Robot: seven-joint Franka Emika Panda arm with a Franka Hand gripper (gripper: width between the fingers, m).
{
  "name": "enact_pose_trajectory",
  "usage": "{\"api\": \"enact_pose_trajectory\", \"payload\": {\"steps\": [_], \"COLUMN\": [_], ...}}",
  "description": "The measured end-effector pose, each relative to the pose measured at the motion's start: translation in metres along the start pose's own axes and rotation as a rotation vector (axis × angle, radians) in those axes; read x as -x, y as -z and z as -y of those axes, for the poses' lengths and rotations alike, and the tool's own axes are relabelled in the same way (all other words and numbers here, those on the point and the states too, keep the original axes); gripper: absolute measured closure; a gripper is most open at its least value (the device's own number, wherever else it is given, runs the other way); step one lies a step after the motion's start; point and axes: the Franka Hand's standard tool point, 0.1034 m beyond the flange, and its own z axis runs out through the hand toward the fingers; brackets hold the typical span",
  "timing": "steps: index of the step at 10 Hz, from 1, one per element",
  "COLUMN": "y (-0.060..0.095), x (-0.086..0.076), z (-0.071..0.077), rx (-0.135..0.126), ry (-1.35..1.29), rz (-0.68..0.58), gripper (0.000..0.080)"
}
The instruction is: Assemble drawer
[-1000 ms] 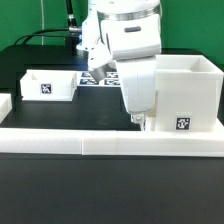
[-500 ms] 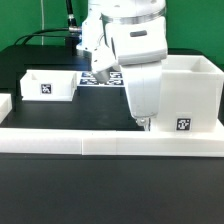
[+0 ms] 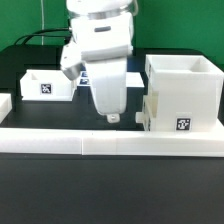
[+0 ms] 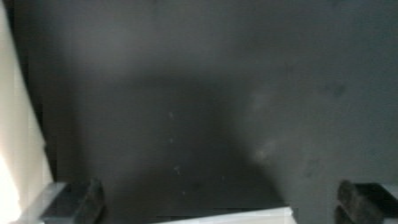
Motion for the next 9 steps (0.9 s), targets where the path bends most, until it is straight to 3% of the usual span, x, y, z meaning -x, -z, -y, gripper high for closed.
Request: {"api": "enact_pose_trajectory", "payload": {"steps": [1,2,3,4,6,7,9], "y": [0.01,0.022,0.03,0.03,0.02,0.013,0.015], "x": [0.007,0.016,0.024,0.033,0.047,0.05,0.05], "z": [0.002,0.011,0.029,0.052,0.087,0.1,0.096], "rx": [0.047,0.116,0.179,0.214,0.239,0.228,0.233], "ry": [-0.013,-0.027,-0.061,-0.107,-0.15,-0.163,-0.2], "rz": [0.008,0.023,0.026,0.023,0.023,0.024,0.02], "gripper": [0.0151,0.0151,0.0151,0.0151,0.0151,0.0151,0.0151]}}
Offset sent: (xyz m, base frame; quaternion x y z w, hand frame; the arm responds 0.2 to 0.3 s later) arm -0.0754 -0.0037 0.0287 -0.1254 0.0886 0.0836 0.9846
